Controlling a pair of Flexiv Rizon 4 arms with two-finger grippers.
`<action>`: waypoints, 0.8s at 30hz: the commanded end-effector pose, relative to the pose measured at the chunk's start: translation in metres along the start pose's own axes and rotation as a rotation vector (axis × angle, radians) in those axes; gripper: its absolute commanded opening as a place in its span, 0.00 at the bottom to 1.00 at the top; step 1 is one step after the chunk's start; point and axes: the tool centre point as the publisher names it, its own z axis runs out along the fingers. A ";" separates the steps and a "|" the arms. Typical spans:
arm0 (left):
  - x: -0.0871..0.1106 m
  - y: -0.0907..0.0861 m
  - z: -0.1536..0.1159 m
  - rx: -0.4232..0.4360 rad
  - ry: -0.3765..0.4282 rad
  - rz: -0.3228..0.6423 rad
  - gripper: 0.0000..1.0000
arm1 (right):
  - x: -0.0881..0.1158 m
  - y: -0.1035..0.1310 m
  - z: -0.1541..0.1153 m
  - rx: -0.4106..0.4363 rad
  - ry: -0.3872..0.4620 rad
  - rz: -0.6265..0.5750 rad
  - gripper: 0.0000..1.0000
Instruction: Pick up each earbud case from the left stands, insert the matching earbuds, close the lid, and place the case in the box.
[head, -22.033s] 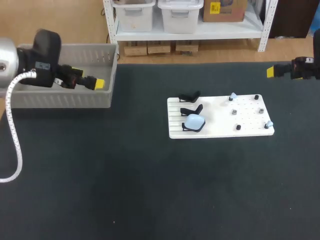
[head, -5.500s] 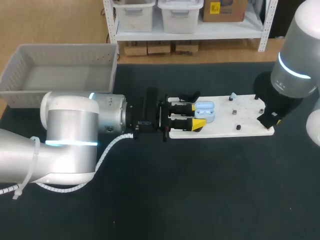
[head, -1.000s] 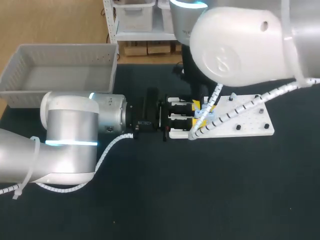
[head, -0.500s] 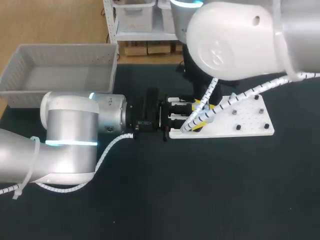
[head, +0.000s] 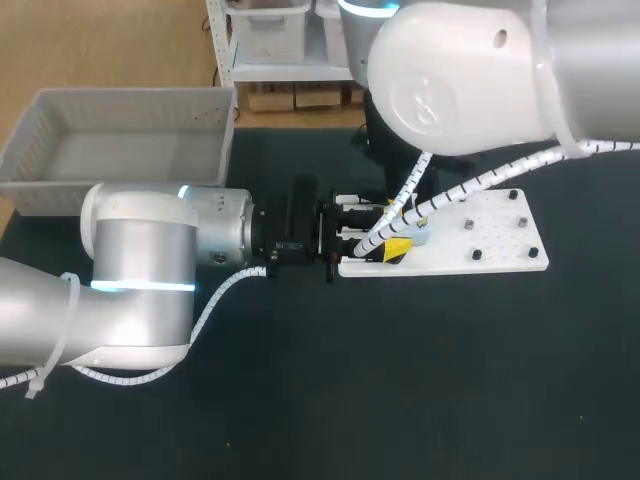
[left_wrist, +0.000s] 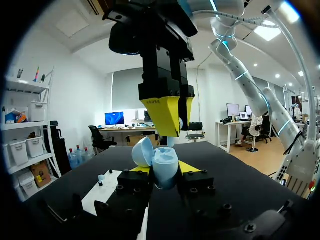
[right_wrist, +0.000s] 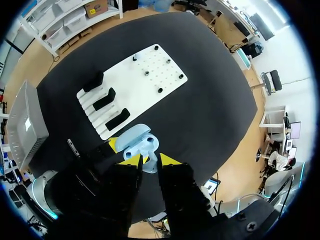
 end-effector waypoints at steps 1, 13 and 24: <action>0.001 -0.001 0.000 -0.007 -0.003 0.003 0.00 | -0.002 0.001 0.002 -0.002 0.003 0.002 0.00; 0.001 -0.001 0.000 -0.007 -0.003 0.003 0.00 | -0.008 0.001 0.006 -0.011 0.011 0.010 0.00; 0.001 -0.001 0.000 -0.007 -0.003 0.003 0.00 | -0.010 -0.001 0.012 -0.004 0.018 0.015 0.00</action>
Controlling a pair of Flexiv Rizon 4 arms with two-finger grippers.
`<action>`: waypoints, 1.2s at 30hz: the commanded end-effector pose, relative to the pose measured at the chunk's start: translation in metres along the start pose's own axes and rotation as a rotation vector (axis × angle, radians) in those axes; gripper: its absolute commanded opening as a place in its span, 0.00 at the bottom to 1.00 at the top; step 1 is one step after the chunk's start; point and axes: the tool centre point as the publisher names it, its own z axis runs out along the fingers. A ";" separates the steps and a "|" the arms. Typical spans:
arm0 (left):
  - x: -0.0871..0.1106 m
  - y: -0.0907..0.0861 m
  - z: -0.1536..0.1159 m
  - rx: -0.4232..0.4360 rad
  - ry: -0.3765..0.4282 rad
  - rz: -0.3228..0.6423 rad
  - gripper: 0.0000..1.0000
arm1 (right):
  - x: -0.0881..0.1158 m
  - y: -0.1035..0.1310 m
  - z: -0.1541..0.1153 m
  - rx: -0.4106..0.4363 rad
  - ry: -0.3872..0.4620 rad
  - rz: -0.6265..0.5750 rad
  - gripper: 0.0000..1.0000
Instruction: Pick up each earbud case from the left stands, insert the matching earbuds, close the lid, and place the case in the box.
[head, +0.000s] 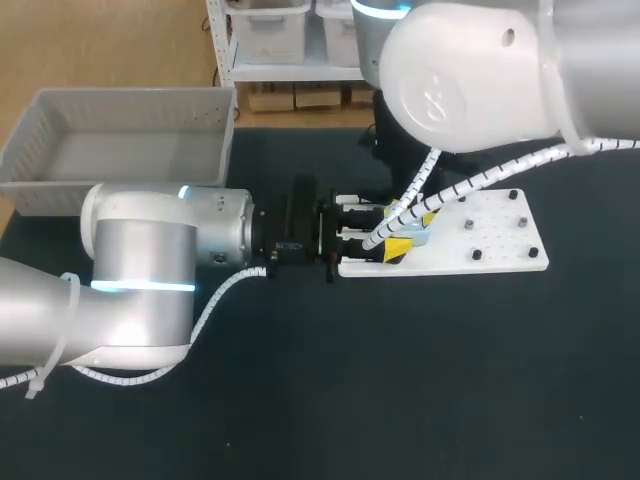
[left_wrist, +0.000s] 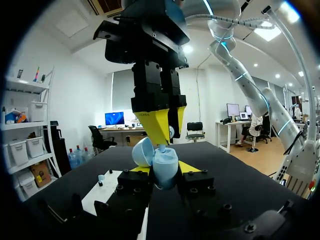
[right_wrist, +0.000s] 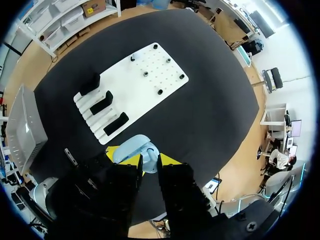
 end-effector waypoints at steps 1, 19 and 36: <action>0.001 -0.001 0.000 -0.007 -0.003 0.003 0.00 | 0.000 -0.001 0.003 0.001 0.000 0.001 0.00; 0.001 -0.001 0.000 -0.007 -0.003 0.003 0.00 | 0.009 -0.031 -0.011 -0.157 0.066 -0.001 1.00; 0.001 -0.001 0.000 -0.007 -0.003 0.003 0.00 | -0.061 -0.054 -0.017 -0.468 -0.106 -0.302 0.65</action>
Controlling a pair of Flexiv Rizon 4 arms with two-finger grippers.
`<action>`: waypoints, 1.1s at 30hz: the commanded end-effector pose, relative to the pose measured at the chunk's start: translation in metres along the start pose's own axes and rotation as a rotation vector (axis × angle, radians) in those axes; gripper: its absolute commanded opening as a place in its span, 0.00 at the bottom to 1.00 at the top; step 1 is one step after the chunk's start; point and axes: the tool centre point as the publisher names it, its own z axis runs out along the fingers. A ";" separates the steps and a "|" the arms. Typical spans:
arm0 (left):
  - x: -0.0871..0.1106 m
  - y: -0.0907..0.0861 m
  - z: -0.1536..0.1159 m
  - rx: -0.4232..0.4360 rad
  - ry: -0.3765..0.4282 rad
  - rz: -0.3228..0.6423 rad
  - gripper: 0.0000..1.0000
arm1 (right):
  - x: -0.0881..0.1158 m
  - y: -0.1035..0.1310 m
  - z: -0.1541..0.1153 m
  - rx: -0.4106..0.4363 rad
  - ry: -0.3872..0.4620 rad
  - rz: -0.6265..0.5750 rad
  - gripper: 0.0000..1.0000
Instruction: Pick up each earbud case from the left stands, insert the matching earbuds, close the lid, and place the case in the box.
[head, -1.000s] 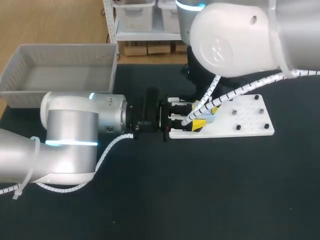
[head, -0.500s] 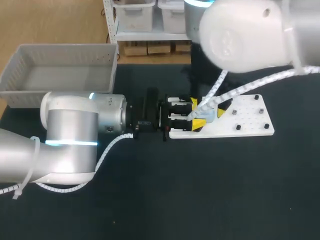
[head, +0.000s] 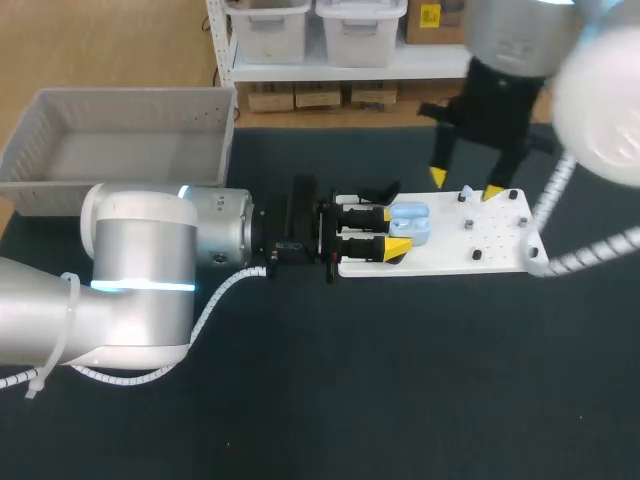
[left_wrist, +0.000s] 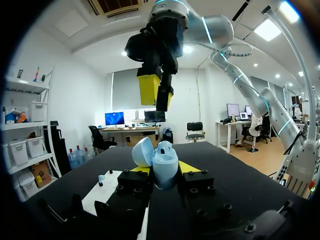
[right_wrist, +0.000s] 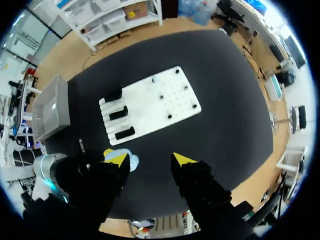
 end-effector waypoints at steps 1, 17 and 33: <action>0.001 -0.001 0.000 -0.007 -0.003 0.003 0.00 | -0.016 -0.021 0.015 -0.176 -0.036 -0.018 0.62; 0.001 -0.001 0.000 -0.007 -0.003 0.003 0.00 | -0.087 -0.017 0.080 -0.122 -0.009 -0.079 0.75; 0.001 -0.001 0.000 -0.007 -0.003 0.003 0.00 | -0.118 -0.016 0.127 -0.109 0.043 -0.137 0.49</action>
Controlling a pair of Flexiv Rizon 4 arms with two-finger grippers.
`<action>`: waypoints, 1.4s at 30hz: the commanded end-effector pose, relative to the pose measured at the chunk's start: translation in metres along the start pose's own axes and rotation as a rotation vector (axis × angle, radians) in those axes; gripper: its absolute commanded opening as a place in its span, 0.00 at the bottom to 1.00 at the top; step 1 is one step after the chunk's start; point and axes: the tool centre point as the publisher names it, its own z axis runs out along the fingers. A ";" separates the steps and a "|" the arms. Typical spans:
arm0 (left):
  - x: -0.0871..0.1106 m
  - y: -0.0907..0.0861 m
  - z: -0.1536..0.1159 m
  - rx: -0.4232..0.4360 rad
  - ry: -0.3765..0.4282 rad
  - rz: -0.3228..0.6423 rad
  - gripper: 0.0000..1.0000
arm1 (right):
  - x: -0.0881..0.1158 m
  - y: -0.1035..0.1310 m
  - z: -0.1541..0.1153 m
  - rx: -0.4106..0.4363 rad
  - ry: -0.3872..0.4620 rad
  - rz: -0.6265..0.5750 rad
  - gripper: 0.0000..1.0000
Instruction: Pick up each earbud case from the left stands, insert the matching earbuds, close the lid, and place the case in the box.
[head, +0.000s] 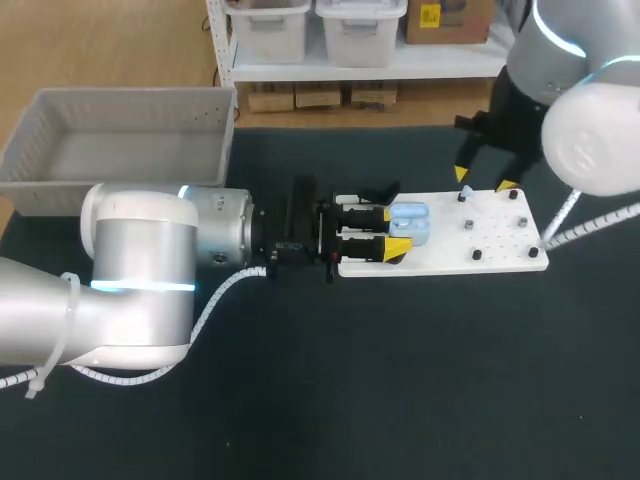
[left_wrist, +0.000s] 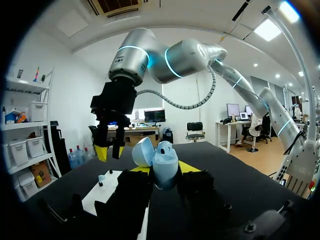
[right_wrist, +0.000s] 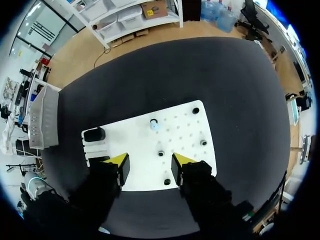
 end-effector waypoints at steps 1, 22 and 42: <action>0.001 -0.001 0.000 -0.007 -0.003 0.003 0.00 | -0.006 0.003 0.010 0.006 0.031 -0.028 0.49; 0.001 -0.001 0.000 -0.007 -0.003 0.003 0.00 | -0.012 -0.003 0.043 0.003 0.077 -0.052 0.57; 0.001 -0.001 0.000 -0.007 -0.003 0.003 0.00 | -0.022 -0.010 0.058 -0.034 0.082 -0.011 0.44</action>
